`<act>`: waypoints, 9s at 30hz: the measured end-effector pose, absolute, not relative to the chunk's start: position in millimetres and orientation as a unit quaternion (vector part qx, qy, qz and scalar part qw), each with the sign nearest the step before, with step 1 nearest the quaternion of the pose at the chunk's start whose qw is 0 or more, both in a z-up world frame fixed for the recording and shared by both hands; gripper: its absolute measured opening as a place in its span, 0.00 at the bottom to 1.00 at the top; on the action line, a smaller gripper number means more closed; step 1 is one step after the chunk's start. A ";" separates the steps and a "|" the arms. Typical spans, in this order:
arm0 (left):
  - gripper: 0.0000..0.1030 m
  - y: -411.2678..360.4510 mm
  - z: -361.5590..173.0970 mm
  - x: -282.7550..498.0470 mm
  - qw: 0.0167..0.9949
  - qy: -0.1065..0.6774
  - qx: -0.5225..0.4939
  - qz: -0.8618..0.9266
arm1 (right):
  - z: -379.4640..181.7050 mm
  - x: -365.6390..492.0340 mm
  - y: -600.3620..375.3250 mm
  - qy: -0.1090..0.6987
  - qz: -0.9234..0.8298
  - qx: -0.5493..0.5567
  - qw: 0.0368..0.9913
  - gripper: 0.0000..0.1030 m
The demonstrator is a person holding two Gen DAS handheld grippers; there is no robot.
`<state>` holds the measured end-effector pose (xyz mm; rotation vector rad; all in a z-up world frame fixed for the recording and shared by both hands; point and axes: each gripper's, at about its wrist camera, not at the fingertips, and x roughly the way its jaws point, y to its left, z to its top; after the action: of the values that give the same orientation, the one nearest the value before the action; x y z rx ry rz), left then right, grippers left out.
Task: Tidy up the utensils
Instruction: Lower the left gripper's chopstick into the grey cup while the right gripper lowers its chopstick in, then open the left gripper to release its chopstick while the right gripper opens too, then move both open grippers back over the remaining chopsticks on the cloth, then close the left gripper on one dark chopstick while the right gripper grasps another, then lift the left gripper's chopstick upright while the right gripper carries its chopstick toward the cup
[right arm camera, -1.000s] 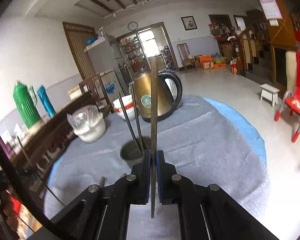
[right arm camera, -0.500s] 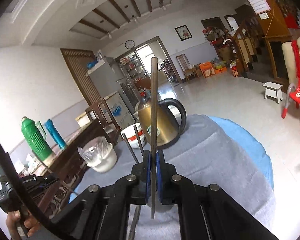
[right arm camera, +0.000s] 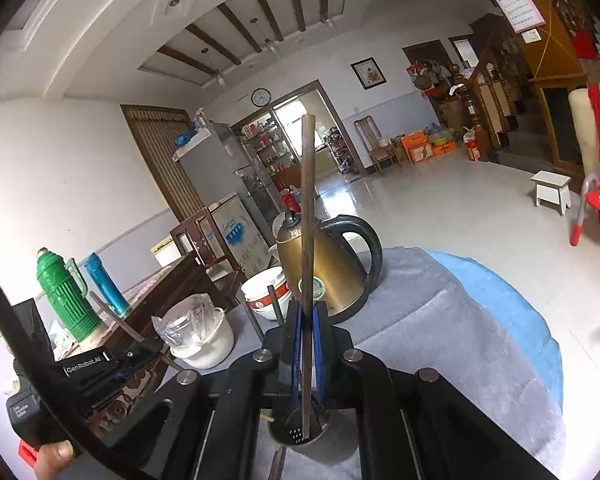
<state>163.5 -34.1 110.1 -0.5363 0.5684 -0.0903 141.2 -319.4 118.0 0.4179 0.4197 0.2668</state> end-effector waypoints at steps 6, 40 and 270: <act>0.05 -44.4 92.7 176.7 0.925 0.291 -0.240 -0.035 | 102.1 164.1 -305.5 0.222 0.126 0.182 0.950 0.06; 0.12 -82.4 57.5 187.1 0.910 0.369 -0.182 -0.038 | 41.9 205.2 -271.7 0.311 0.136 0.127 0.932 0.08; 0.05 86.6 33.5 68.5 0.888 0.420 -0.177 0.067 | 41.4 108.4 -234.9 0.366 0.163 0.073 0.913 0.06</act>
<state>68.5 86.6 33.5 -0.3671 0.8718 0.1391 108.4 -234.9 41.4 0.1498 0.7529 0.3368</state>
